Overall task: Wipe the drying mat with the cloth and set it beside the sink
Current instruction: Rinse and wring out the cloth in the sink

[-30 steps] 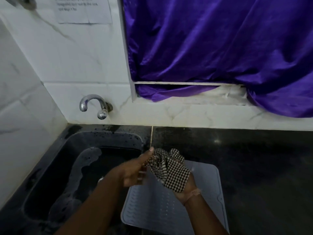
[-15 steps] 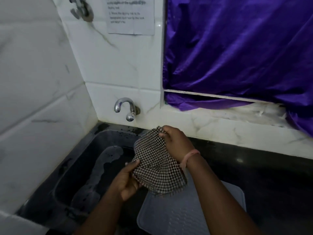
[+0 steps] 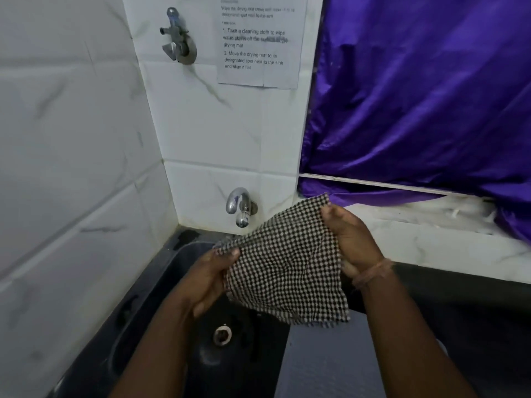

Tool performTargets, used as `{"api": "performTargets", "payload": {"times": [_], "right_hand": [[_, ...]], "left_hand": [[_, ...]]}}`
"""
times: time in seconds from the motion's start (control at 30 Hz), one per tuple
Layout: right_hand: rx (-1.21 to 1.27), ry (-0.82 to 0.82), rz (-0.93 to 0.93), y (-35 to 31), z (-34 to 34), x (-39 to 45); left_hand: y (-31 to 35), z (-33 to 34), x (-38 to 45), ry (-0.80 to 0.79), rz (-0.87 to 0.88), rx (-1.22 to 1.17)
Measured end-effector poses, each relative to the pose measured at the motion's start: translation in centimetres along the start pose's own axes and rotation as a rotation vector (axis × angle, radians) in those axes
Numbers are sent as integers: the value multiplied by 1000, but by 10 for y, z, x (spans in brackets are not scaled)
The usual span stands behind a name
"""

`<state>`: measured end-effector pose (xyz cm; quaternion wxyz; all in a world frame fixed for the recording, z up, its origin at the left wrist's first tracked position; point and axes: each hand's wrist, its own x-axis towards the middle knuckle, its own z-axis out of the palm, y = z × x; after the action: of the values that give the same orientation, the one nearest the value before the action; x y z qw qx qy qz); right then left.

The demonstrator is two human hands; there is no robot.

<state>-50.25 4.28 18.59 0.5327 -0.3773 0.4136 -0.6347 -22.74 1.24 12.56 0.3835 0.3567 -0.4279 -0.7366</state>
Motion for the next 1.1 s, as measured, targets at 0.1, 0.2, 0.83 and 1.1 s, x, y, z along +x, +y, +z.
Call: {"api": "performTargets", "payload": {"times": [0.1,0.2,0.83,1.1], "right_hand": [[95,58,291,52,-16,2],[40,31,678,134,-20,-29],[-921,-133,246,105,-54,-27],[-990,-285,-96,78,-37,-29]], "left_hand": [[-6,-3,8,78,-104,-72],[-30,-17,12,204,-339,-77],[-14,-90,28,-44,75,1313],[22,-82,-7,-43,303,1288]]}}
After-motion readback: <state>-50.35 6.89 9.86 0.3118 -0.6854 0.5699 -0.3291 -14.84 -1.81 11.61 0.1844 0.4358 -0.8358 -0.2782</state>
